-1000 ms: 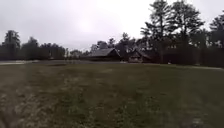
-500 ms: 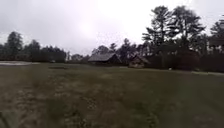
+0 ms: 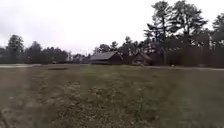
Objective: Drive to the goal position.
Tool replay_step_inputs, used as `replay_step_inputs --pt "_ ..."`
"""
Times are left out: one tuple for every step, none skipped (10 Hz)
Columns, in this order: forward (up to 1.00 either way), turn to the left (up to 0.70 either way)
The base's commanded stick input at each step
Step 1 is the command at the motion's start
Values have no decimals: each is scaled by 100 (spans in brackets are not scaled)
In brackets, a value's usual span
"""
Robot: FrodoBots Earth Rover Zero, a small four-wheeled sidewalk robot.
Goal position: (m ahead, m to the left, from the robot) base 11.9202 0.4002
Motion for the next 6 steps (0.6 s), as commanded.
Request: replay_step_inputs --pt "70 0" --pt "70 0" --pt "70 -2" --pt "70 -19" --pt "70 -35" --pt "70 -35"
